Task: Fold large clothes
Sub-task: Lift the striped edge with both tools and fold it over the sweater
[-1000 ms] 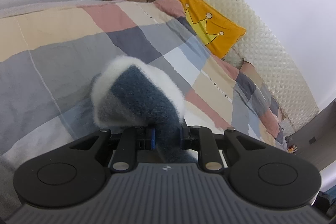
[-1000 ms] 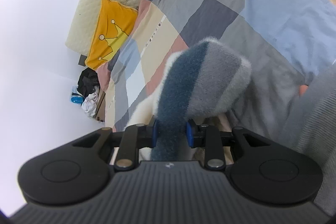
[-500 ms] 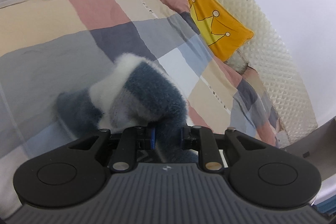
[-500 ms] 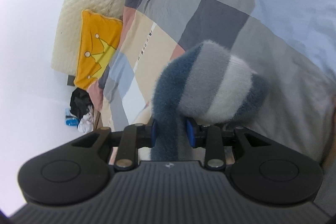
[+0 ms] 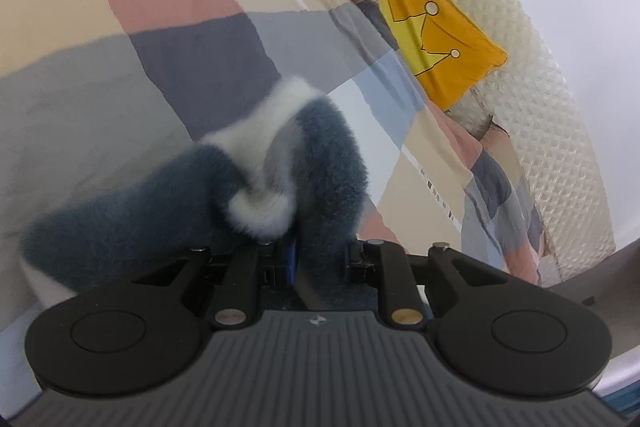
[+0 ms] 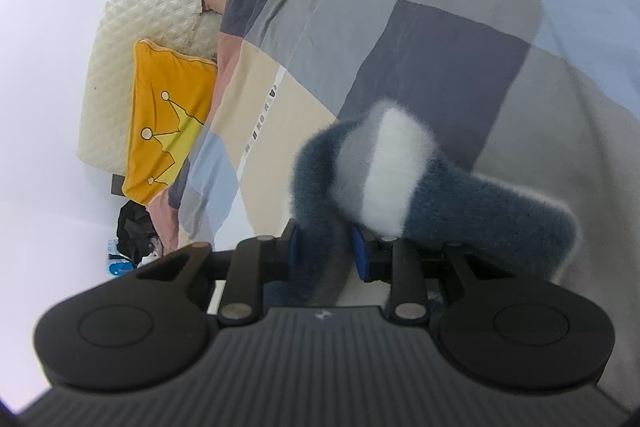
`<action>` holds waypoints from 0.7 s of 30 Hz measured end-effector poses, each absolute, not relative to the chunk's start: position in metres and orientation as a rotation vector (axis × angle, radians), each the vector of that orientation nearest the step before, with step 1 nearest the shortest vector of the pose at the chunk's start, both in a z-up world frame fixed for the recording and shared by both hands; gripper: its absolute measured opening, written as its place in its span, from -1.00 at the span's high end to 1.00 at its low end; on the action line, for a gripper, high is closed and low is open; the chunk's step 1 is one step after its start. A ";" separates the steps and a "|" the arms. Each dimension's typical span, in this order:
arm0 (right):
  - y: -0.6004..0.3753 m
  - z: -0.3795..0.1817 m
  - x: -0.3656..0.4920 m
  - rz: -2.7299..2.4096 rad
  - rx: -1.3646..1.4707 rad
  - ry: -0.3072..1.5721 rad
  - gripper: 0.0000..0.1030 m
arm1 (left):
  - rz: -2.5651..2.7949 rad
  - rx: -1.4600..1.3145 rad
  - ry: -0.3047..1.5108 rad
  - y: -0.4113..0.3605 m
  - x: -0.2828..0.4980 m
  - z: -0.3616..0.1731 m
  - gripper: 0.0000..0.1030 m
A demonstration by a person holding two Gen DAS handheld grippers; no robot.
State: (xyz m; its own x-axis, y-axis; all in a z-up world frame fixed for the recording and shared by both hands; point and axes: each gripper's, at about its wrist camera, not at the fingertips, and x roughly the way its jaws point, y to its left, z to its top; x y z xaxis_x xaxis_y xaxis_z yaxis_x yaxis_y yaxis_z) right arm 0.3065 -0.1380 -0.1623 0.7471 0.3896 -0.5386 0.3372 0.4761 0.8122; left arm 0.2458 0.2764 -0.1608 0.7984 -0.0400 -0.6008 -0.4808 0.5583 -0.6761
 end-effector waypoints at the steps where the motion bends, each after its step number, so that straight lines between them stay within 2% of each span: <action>1: -0.137 -0.164 0.311 0.041 1.100 0.764 0.47 | 0.279 -0.966 0.610 0.280 0.250 -0.166 0.54; 11: -0.130 -0.176 0.338 0.072 1.011 0.753 0.51 | 0.262 -0.923 0.627 0.287 0.279 -0.184 0.54; 14: -0.128 -0.168 0.336 0.095 0.950 0.739 0.47 | 0.236 -0.916 0.626 0.287 0.277 -0.180 0.47; 17: -0.123 -0.156 0.332 0.151 0.851 0.709 0.38 | 0.181 -0.895 0.625 0.287 0.275 -0.175 0.18; 18: -0.123 -0.153 0.330 0.168 0.828 0.698 0.37 | 0.157 -0.890 0.615 0.287 0.273 -0.172 -0.02; 19: -0.123 -0.150 0.329 0.179 0.819 0.689 0.27 | 0.131 -0.881 0.602 0.286 0.271 -0.168 -0.28; 21: -0.126 -0.147 0.325 0.214 0.830 0.675 -0.09 | 0.071 -0.841 0.571 0.280 0.266 -0.158 -0.46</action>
State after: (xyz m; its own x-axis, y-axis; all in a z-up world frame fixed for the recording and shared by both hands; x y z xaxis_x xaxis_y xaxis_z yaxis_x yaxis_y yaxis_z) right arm 0.3250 -0.1256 -0.1469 0.7733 0.4270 -0.4687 0.0796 0.6680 0.7399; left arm 0.2664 0.2802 -0.1581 0.8484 -0.1605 -0.5044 -0.2797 0.6732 -0.6845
